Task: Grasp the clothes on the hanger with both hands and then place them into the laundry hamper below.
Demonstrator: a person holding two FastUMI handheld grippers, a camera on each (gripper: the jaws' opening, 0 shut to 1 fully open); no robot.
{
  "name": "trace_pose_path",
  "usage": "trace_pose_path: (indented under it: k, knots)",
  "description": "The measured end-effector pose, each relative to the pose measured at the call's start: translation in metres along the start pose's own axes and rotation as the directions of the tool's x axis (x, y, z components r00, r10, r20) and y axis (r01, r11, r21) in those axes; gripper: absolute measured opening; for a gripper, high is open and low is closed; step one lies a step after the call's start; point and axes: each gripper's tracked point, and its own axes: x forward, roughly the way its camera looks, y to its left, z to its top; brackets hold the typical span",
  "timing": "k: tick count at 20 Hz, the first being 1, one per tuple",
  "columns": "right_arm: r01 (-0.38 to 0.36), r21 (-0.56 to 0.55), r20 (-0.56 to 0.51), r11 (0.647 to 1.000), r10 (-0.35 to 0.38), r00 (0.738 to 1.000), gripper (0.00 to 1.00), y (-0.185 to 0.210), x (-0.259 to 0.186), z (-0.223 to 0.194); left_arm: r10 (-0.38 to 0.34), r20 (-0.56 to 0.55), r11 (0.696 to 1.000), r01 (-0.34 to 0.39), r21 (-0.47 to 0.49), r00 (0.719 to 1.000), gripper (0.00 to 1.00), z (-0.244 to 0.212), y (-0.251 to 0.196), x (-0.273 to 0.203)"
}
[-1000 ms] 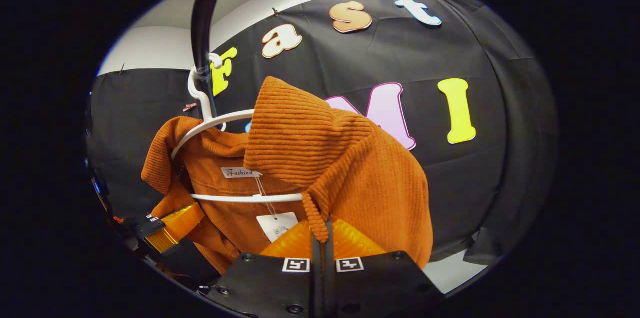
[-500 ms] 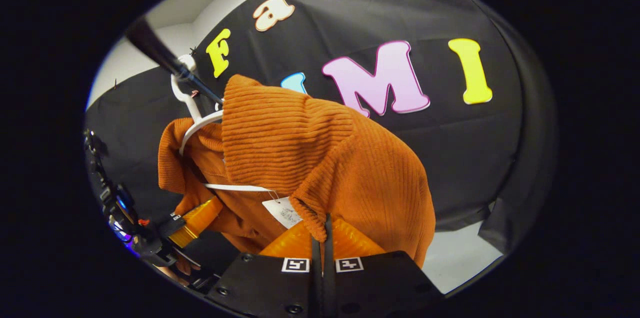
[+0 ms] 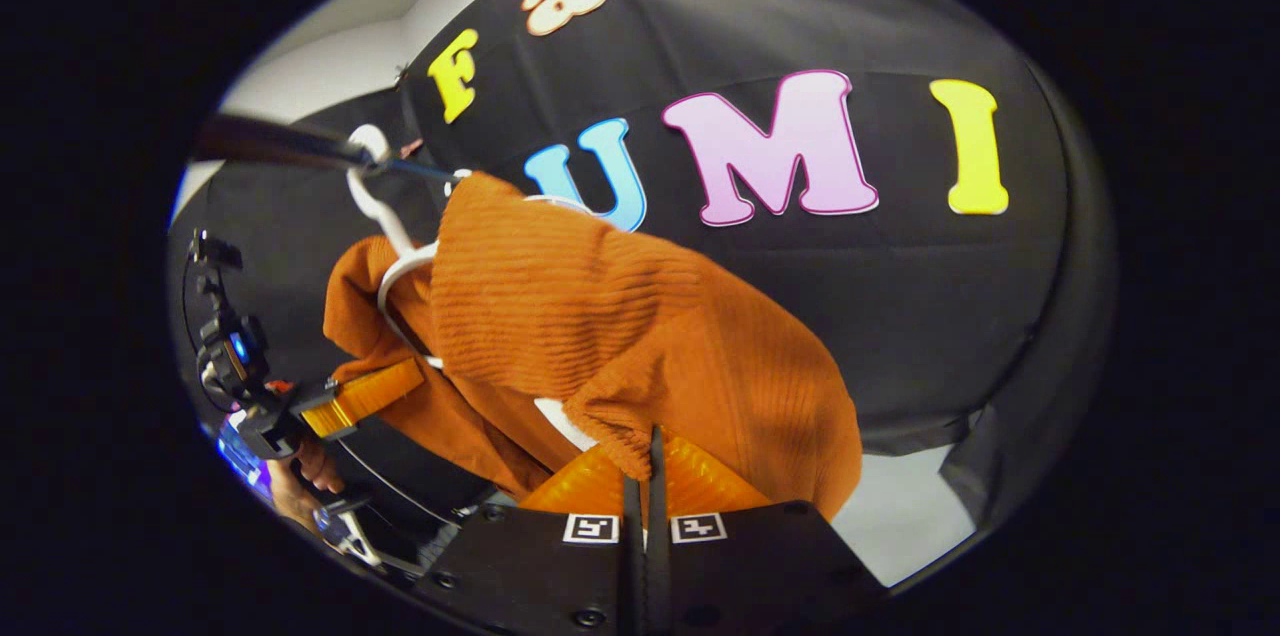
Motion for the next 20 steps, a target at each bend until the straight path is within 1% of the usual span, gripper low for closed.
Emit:
trace_pose_path:
  k: [1,3,5,8,11,13,16,17,20]
  knots:
    - [0.023,0.002,0.019,1.000,-0.023,1.000,0.04,-0.009,-0.001,0.006,0.010,0.005,1.000,-0.010,-0.005,1.000,0.05,0.006,0.008,0.000]
    - [0.035,0.009,0.055,0.999,-0.036,0.998,0.04,-0.011,-0.010,0.019,0.034,0.019,0.999,-0.034,-0.007,0.999,0.05,0.016,0.023,-0.001]
    - [0.066,-0.009,0.109,0.998,-0.064,0.992,0.04,-0.018,-0.019,0.037,0.056,0.031,0.998,-0.055,-0.015,0.998,0.05,0.024,0.037,-0.002]
    - [0.110,-0.022,0.213,0.994,-0.103,0.972,0.04,-0.023,-0.031,0.067,0.101,0.057,0.995,-0.101,-0.009,0.993,0.05,0.039,0.057,-0.003]
    - [0.182,-0.033,0.273,0.983,-0.167,0.947,0.04,-0.038,-0.033,0.085,0.112,0.061,0.993,-0.110,-0.036,0.992,0.05,0.043,0.068,0.000]
    - [0.220,-0.036,0.286,0.975,-0.201,0.937,0.05,-0.048,-0.028,0.089,0.126,0.055,0.992,-0.125,-0.027,0.990,0.05,0.040,0.076,0.004]
    - [0.286,-0.028,0.286,0.958,-0.266,0.920,0.04,-0.075,-0.017,0.087,0.133,0.039,0.991,-0.133,-0.014,0.990,0.05,0.029,0.086,0.013]
    - [0.297,-0.012,0.280,0.955,-0.282,0.918,0.04,-0.083,-0.013,0.083,0.137,0.027,0.990,-0.137,-0.011,0.990,0.05,0.022,0.090,0.017]
    - [0.294,0.045,0.243,0.955,-0.296,0.924,0.04,-0.099,0.001,0.059,0.153,-0.018,0.988,-0.154,-0.031,0.988,0.05,-0.005,0.101,0.025]
